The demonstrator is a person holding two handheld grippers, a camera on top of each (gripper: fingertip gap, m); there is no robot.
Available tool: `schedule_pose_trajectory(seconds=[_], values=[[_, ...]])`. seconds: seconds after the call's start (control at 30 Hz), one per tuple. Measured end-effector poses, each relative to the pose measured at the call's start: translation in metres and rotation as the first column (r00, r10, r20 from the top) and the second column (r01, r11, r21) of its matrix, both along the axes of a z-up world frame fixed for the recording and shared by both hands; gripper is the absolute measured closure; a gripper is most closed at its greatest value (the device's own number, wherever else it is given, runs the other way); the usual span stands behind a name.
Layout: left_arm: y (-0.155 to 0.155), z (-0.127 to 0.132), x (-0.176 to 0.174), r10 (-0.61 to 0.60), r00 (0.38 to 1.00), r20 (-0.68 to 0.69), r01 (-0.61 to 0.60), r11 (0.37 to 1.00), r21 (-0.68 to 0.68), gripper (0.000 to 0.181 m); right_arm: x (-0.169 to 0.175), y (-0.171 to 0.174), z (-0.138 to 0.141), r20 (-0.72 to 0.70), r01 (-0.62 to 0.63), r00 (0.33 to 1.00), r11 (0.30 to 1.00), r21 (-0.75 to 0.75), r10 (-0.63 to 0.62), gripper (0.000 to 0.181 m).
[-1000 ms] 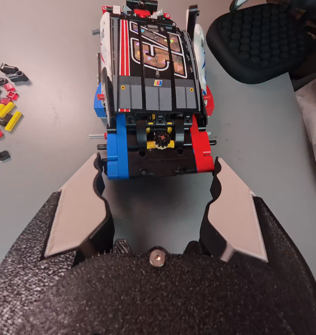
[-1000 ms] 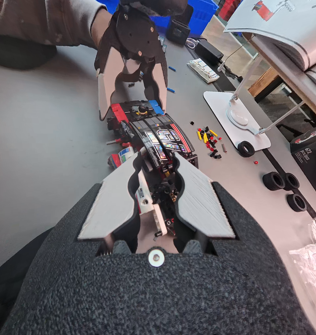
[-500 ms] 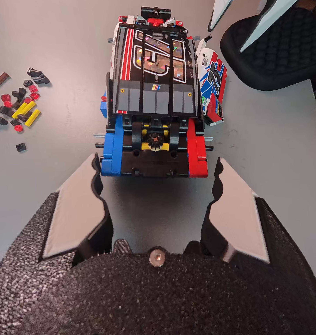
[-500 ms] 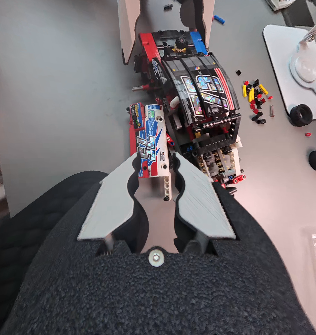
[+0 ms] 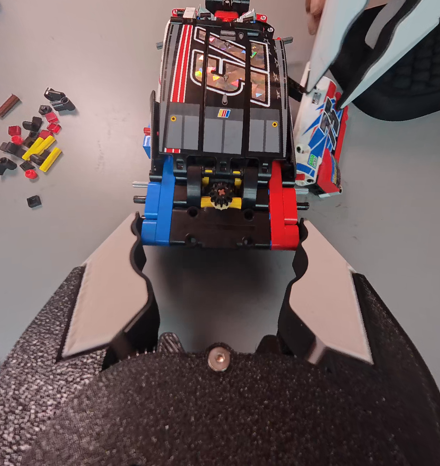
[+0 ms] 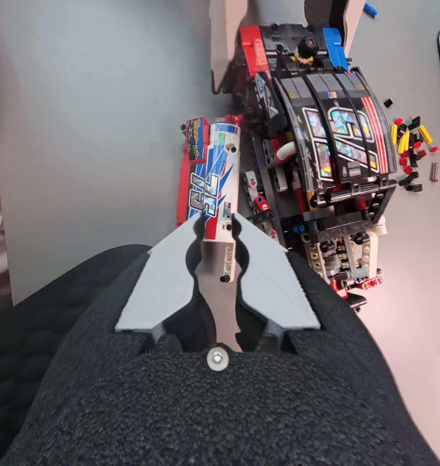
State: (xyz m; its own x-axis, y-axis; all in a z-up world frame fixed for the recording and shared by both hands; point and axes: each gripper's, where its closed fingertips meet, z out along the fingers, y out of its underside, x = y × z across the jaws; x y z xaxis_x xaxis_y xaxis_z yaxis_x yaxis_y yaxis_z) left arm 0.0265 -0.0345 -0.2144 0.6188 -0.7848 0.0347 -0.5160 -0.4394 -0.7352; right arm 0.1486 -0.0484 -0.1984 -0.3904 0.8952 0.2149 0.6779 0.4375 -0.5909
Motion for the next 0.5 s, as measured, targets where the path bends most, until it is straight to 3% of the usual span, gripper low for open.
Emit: schedule_pose_trajectory(seconds=[0.03,0.17,0.27,0.4,0.43,0.5], values=[[0.0,0.0,0.0,0.001,1.0,0.001,-0.001,1.0,0.0,0.063,0.0,-0.006,0.004,-0.026,-0.015,1.0,1.0,-0.001,0.015,0.181],[0.002,0.0,0.001,0.001,1.0,0.004,-0.001,1.0,0.002,0.063,0.004,-0.011,0.009,-0.059,0.002,0.998,0.999,0.043,0.0,0.18],[0.002,0.0,0.0,0.005,1.0,0.002,-0.005,1.0,0.003,0.063,0.006,0.001,0.013,-0.075,0.094,0.993,0.996,0.001,-0.094,0.159],[0.005,0.0,-0.003,0.034,0.999,-0.004,-0.034,0.999,0.005,0.065,0.017,-0.003,-0.008,0.098,0.166,0.983,0.977,-0.137,-0.154,0.11],[0.007,0.001,-0.004,0.045,0.999,-0.003,-0.045,0.999,0.006,0.065,0.019,-0.002,-0.016,0.14,0.176,0.977,0.977,-0.123,-0.158,0.105],[0.011,0.001,-0.007,0.076,0.997,-0.002,-0.076,0.997,0.009,0.066,0.018,-0.008,-0.024,0.18,0.169,0.973,0.976,-0.137,-0.143,0.112]])
